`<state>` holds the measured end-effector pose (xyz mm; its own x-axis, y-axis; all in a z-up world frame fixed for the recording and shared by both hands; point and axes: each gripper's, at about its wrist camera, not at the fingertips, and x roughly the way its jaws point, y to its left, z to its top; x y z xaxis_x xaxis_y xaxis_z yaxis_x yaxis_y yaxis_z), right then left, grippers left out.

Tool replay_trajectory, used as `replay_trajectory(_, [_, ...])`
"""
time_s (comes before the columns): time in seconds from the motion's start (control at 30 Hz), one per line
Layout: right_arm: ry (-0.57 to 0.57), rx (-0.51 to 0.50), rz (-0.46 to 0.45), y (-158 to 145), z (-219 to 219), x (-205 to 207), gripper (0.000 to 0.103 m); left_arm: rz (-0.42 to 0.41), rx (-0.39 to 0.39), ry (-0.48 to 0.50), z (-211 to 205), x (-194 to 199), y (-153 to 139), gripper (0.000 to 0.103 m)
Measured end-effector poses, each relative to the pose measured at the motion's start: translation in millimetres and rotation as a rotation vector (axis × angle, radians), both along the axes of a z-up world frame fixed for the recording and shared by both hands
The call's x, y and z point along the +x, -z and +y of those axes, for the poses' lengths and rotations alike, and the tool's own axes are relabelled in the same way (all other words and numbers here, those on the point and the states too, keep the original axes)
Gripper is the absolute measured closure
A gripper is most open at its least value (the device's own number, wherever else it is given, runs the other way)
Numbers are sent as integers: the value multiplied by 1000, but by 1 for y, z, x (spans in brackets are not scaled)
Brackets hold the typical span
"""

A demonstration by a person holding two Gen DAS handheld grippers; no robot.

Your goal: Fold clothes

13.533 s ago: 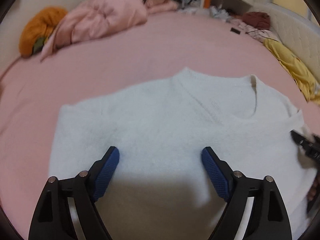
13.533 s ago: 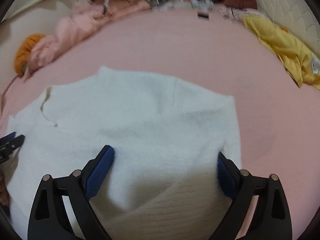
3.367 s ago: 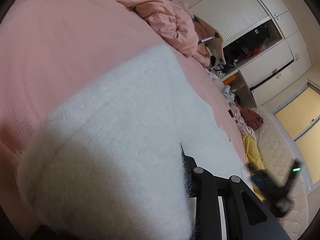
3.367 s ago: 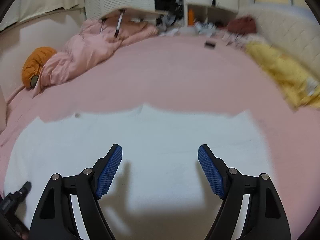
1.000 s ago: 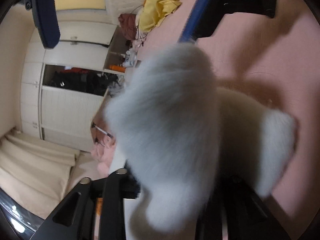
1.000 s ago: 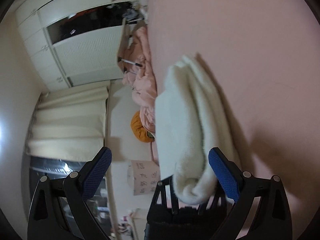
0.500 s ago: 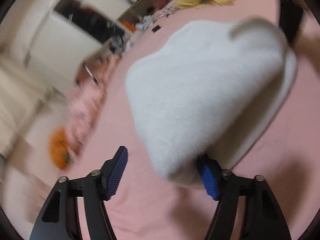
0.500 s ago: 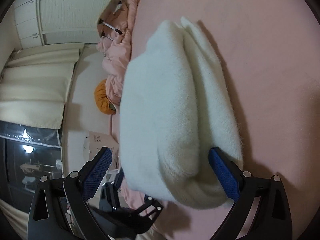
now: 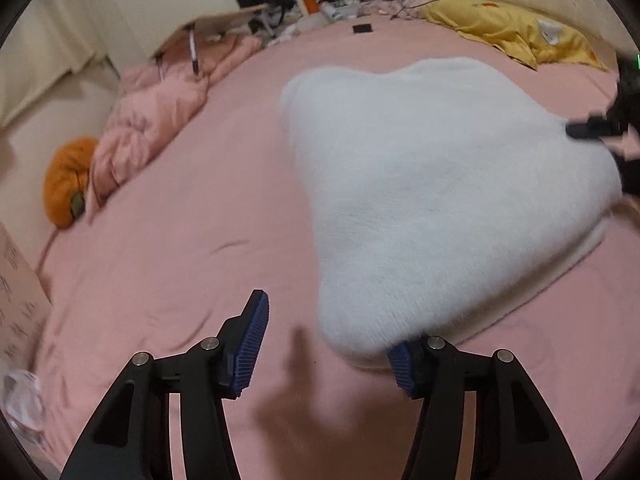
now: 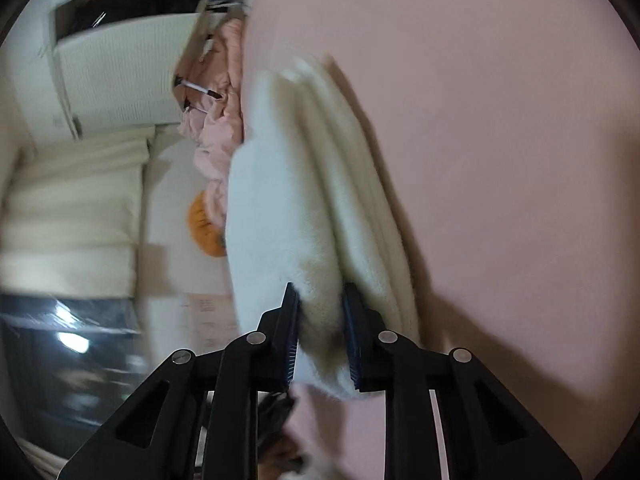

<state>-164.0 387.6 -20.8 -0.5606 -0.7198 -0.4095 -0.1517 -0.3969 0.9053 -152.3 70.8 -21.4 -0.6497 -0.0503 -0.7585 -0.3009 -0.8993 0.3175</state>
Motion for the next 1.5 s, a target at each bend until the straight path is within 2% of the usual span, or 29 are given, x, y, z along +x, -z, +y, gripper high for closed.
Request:
replay_trajectory(0.07, [24, 16, 51, -13, 2, 3, 73, -3, 29, 24, 1, 8, -11, 47])
replay_trajectory(0.1, [35, 24, 76, -19, 2, 4, 61, -21, 88, 49, -2, 10, -18, 47])
replay_trajectory(0.13, [47, 32, 102, -26, 3, 5, 60, -38, 147, 73, -5, 13, -25, 47])
replay_trajectory(0.27, [31, 108, 127, -28, -15, 1, 60, -124, 547, 176, -27, 22, -64, 42])
replay_trajectory(0.3, [20, 132, 124, -25, -22, -2, 60, -107, 647, 163, -35, 19, -74, 36])
replay_trajectory(0.33, [9, 156, 122, -23, -29, -4, 60, -81, 738, 132, -44, 12, -84, 20])
replay_trajectory(0.37, [-3, 180, 119, -20, -37, -6, 60, -59, 816, 98, -51, 3, -92, 17])
replay_trajectory(0.43, [-25, 228, 113, -16, -51, -11, 60, -63, 963, 32, -61, -26, -96, 17])
replay_trajectory(0.47, [-37, 252, 111, -13, -58, -13, 60, -86, 1006, 28, -59, -38, -92, 25])
replay_trajectory(0.5, [-48, 276, 108, -11, -65, -15, 62, -117, 1008, 15, -54, -50, -85, 36])
replay_trajectory(0.53, [-59, 300, 105, -8, -72, -18, 67, -155, 965, -7, -45, -62, -72, 56])
replay_trajectory(0.57, [-71, 324, 103, -6, -79, -20, 72, -210, 911, -27, -35, -73, -57, 60])
replay_trajectory(0.6, [-82, 348, 100, -3, -86, -22, 85, -262, 853, -45, -26, -81, -39, 62])
replay_trajectory(0.63, [-94, 372, 97, -1, -94, -25, 93, -292, 804, -64, -20, -86, -23, 77])
replay_trajectory(0.67, [-89, 366, 89, 0, -92, -26, 95, -298, 776, -70, -16, -90, -19, 83])
replay_trajectory(0.73, [-64, 334, 75, -4, -85, -28, 91, -259, 768, -56, -12, -96, -35, 83])
replay_trajectory(0.8, [-9, 347, 122, -22, -79, -23, 87, -220, 758, -42, -9, -102, -52, 77])
replay_trajectory(0.87, [18, 414, 215, -39, -78, -17, 70, -181, 749, -27, -6, -107, -68, 56])
replay_trajectory(0.9, [11, 440, 232, -42, -79, -14, 60, -175, 722, -21, 1, -115, -73, 55])
replay_trajectory(1.0, [-31, 514, 185, -30, -79, -16, 62, -270, 619, -64, 26, -147, -44, 63])
replay_trajectory(1.03, [-39, 545, 164, -25, -78, -16, 68, -292, 603, -78, 30, -153, -32, 71])
replay_trajectory(1.1, [1, 624, 112, -21, -71, -18, 85, -288, 594, -83, 36, -159, -23, 73])
replay_trajectory(1.13, [26, 664, 85, -20, -68, -19, 83, -290, 599, -81, 38, -160, -27, 72])
replay_trajectory(1.2, [65, 609, 65, -20, -51, -18, 80, -282, 627, -77, 42, -163, -38, 71])
replay_trajectory(1.27, [68, 586, 137, -34, -54, -16, 80, -250, 705, -70, 39, -170, -52, 70])
replay_trajectory(1.33, [67, 572, 220, -50, -61, -14, 80, -258, 725, -72, 43, -182, -49, 68])
replay_trajectory(1.37, [27, 559, 246, -52, -68, -15, 80, -283, 708, -78, 49, -188, -39, 68])
replay_trajectory(1.43, [-83, 550, 212, -41, -84, -23, 80, -301, 650, -81, 59, -193, -22, 70])
replay_trajectory(1.5, [-84, 589, 182, -28, -90, -26, 84, -307, 584, -80, 69, -194, -6, 73])
